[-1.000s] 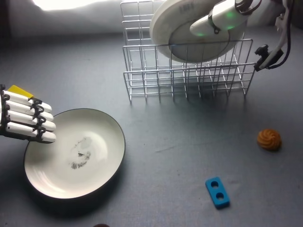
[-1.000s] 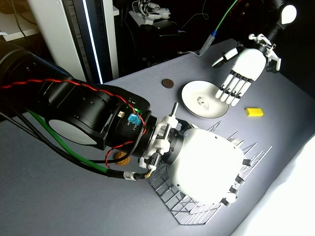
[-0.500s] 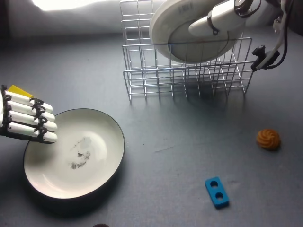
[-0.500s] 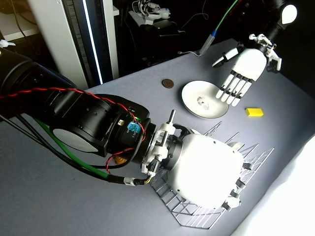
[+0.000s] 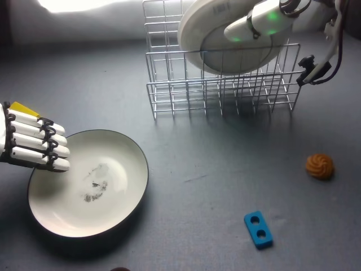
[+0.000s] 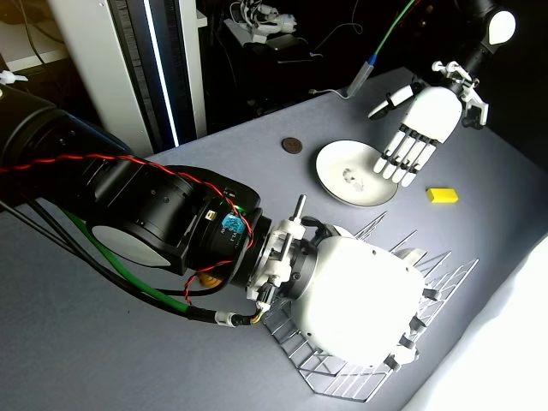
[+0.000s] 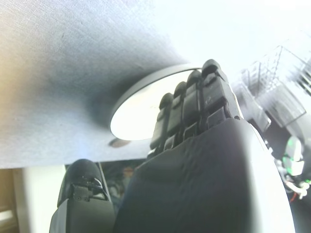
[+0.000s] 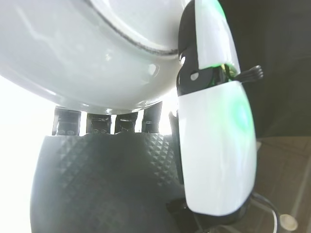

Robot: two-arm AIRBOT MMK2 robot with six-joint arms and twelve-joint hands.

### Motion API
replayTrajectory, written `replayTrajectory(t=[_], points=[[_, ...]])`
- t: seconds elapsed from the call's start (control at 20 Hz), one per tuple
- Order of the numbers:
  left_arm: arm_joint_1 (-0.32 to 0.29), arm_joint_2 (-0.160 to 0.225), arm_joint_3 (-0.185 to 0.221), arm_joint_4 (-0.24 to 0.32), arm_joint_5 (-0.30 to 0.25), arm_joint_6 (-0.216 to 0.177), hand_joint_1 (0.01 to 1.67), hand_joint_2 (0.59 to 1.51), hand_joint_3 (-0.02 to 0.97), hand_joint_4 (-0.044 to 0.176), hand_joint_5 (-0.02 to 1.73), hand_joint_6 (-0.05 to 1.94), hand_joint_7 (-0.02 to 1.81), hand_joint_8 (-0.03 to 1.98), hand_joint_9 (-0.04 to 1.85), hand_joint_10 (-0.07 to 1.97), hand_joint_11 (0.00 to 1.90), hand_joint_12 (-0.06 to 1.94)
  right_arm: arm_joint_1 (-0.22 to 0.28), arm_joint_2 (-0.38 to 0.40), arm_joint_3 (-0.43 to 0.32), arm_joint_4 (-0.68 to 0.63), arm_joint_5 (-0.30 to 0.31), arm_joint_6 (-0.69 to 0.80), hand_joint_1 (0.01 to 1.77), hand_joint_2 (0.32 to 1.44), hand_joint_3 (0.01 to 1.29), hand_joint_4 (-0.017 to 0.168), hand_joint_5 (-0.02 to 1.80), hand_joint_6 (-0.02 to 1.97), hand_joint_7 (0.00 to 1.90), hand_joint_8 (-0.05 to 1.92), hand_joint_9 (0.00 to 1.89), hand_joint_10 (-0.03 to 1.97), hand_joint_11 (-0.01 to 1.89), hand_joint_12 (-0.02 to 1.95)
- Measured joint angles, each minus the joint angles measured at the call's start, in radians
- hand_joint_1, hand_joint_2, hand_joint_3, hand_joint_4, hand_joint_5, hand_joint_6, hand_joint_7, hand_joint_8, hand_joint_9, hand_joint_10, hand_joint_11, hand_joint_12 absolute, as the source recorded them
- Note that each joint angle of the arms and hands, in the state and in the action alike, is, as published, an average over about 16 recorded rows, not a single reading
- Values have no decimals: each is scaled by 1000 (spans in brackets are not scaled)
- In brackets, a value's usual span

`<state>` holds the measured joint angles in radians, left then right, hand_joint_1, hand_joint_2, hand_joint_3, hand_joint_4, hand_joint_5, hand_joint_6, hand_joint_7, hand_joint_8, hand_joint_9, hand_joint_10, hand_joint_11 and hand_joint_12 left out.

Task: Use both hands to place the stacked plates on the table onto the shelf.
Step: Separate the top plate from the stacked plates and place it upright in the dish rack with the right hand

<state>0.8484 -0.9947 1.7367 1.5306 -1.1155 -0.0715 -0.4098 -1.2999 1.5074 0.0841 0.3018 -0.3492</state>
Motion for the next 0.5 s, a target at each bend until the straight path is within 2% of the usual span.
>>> replayTrajectory(t=[0.3,0.5], points=[[-4,0,0,1,0,0,20,1075,19,4,20,8,19,-13,15,0,15,-13,13,1,1,1,-38,44,1152,960,14,-6,994,356,1191,93,975,572,613,1563],[-9,0,3,2,0,0,20,1073,19,4,21,8,18,-14,17,3,15,-13,22,3,1,-1,-58,50,1110,954,14,-6,996,167,1180,30,956,515,605,1563]])
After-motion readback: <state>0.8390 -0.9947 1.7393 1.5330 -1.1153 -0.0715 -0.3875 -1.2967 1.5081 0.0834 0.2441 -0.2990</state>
